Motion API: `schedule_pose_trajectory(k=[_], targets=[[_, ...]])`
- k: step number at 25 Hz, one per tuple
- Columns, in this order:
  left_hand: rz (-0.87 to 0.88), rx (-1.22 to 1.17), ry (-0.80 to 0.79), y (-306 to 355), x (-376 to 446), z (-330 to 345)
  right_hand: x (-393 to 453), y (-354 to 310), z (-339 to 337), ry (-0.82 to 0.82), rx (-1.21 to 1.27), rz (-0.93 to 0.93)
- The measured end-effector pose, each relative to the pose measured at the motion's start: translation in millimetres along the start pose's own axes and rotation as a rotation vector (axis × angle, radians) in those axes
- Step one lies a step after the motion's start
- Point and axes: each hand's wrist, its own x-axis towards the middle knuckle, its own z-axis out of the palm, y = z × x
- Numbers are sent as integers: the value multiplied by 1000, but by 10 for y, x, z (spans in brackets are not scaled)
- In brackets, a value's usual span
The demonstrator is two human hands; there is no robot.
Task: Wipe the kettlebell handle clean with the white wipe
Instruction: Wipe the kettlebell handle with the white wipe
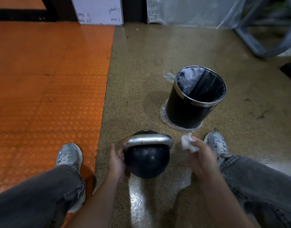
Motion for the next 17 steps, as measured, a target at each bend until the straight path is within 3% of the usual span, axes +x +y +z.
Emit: schedule_pose_trajectory(k=[2,5,9,13,17], targets=[[-5,11,1,-5,7,-17,7,-206,85,-77,-274,-129],[-11,22,1,2,7,-13,4,-405,284,-165,-1038,-391],[-6,1,-5,29,-13,0,173,-434,515,-497,-1735,-307],[-16,-28,4,59,-46,28,144,-490,674,-604,-1727,-300],[2,-4,5,39,-45,30,52,-493,528,-537,-1574,-324]])
